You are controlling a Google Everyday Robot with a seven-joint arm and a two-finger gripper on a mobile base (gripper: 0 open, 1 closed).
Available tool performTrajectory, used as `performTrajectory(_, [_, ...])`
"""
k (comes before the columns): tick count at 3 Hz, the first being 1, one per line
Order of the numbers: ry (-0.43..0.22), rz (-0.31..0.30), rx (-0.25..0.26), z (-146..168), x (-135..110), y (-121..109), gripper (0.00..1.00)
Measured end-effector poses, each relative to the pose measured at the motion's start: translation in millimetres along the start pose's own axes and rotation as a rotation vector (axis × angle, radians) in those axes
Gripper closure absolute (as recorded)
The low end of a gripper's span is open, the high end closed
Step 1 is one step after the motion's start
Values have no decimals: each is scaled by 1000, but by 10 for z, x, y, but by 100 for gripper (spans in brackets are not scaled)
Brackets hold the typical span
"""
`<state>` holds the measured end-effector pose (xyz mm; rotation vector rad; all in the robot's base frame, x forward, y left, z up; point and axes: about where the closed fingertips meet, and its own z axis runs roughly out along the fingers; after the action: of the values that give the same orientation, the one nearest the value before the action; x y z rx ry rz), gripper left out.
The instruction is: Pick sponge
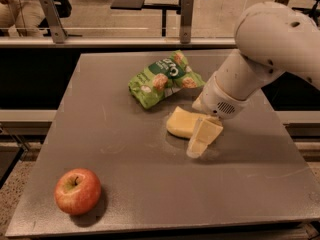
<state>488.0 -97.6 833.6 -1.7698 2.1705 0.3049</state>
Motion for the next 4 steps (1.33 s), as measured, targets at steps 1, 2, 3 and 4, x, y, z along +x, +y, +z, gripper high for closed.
performTrajectory(1, [-10,-7,-21,3,-28,2,49])
performTrajectory(2, [-22,-18,-32,-80,-73,-10,74])
performTrajectory(3, [-38,-40,-42,-268,-185,-31,95])
performTrajectory(4, [-60,-100,-57,-584,-417,-12,100])
